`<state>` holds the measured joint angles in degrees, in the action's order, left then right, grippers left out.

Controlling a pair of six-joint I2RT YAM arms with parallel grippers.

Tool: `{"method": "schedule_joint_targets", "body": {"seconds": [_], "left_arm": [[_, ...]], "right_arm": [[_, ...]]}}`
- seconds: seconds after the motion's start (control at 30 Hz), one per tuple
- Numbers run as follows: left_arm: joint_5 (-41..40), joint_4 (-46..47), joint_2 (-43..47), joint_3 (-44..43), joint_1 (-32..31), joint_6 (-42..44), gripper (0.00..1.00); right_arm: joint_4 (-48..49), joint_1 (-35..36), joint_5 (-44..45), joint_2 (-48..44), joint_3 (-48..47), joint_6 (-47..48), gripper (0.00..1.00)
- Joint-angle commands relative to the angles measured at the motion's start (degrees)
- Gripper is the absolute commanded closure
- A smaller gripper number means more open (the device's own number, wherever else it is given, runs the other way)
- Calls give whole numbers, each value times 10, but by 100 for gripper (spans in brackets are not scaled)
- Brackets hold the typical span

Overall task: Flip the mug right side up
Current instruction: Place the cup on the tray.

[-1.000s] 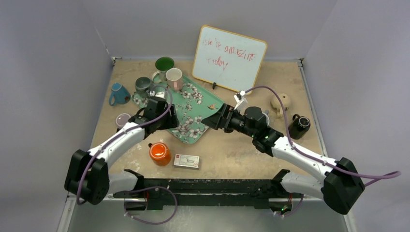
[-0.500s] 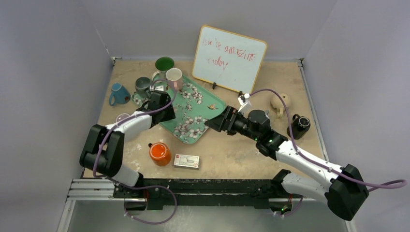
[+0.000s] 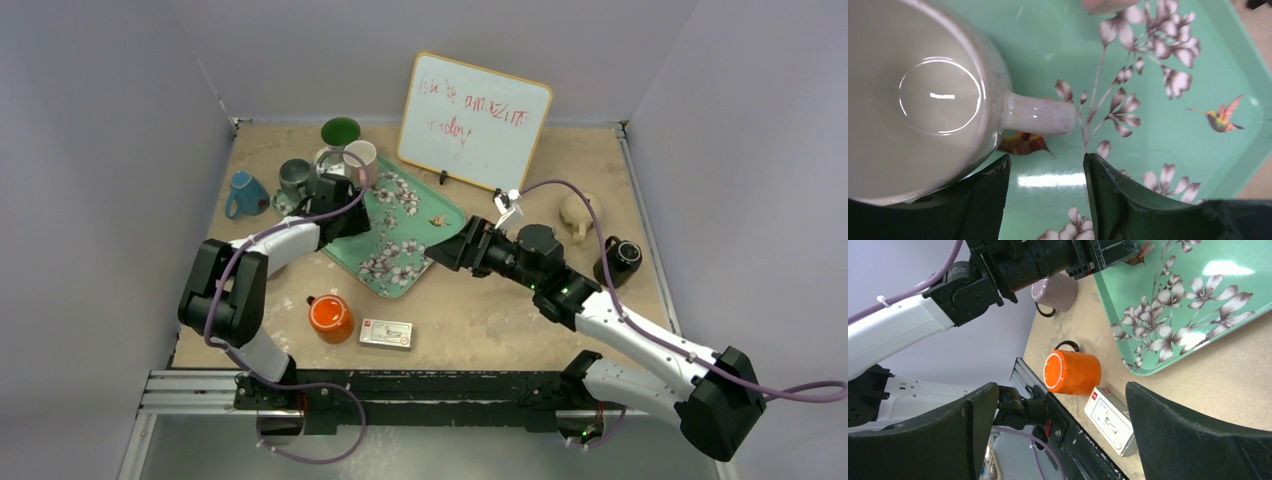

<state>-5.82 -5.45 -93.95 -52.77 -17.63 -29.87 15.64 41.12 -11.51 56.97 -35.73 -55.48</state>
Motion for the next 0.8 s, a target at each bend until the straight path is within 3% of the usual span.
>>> {"method": "schedule_joint_targets", "body": {"seconds": [0.0, 0.23, 0.5, 0.77], "left_arm": [[19, 45, 21, -24, 8, 4, 45], [19, 87, -40, -63, 14, 9, 46], [1, 117, -59, -82, 14, 2, 61], [-30, 148, -98, -112, 14, 20, 65]], "right_arm": [[0, -3, 2, -6, -26, 7, 1], [-2, -3, 4, -20, -30, 4, 1], [12, -3, 15, -48, -21, 6, 1], [-8, -3, 1, -49, -28, 25, 1]]}}
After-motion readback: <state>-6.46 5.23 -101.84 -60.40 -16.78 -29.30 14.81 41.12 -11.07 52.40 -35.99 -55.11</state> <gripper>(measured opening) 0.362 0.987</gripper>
